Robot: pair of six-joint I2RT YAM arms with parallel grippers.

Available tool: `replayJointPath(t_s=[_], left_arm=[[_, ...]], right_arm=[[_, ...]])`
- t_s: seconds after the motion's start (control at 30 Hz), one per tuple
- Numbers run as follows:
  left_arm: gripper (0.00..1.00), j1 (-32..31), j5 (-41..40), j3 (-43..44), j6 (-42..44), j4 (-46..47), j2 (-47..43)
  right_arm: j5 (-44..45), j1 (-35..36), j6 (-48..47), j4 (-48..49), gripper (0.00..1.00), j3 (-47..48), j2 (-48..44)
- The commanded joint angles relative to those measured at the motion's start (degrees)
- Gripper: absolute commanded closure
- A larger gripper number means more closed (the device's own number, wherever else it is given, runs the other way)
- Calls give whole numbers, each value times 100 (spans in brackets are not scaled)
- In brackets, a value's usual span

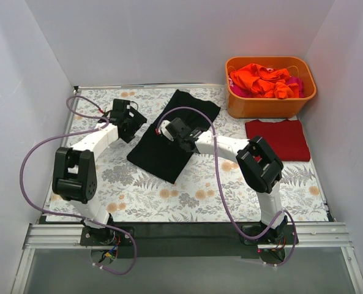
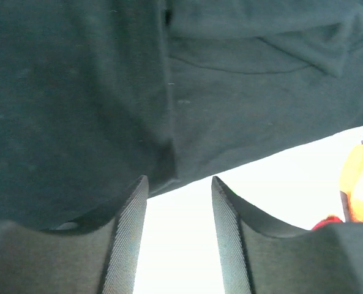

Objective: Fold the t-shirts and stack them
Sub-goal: Fold the tshirt

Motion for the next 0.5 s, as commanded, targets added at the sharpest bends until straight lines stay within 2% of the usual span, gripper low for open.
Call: replayJointPath(t_s=[0.0,0.2,0.3,0.33,0.47], left_arm=[[26,-3,-336,-393,140,75,-937],[26,-108,-274,-1107,693,75,-1396],[26,-126,-230,-1388,1026,66,-1423],[26,-126,-230,-1484,1080,49,-1423],[23,-126,-335,-1661,1370,22,-1432]], right_arm=[[351,-130,226,208,54,338,93],[563,-535,833,41,54,365,-169],[-146,-535,1202,-20,54,198,-652],[-732,-544,1368,-38,54,41,-776],[-1878,-553,2307,-47,54,-522,-1260]])
